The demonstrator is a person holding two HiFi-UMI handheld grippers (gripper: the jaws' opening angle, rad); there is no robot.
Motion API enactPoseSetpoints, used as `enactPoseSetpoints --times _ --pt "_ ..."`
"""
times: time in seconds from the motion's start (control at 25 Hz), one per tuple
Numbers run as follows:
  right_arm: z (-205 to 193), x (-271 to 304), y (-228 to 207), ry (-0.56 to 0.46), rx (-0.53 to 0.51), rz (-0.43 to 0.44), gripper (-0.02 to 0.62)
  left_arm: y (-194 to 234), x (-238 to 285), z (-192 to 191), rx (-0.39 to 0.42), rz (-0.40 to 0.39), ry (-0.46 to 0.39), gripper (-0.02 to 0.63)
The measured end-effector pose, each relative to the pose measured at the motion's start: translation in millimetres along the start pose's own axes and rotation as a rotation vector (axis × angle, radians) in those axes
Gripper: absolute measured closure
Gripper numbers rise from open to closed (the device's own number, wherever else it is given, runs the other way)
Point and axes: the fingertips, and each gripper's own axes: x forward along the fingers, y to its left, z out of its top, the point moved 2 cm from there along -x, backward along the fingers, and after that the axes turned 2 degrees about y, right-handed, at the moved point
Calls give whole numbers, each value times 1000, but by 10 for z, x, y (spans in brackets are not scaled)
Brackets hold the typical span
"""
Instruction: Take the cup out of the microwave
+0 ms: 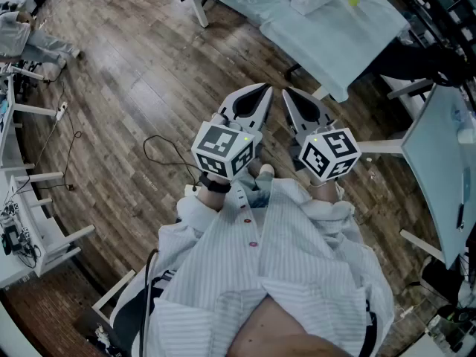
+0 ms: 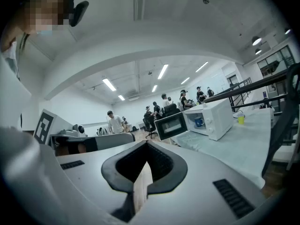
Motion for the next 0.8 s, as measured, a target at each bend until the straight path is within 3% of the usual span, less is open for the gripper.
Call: enactPoseSetpoints --times 0.8 --pt "-3 -392 -436 -19 31 26 562 -285 381 -96 21 54 17 598"
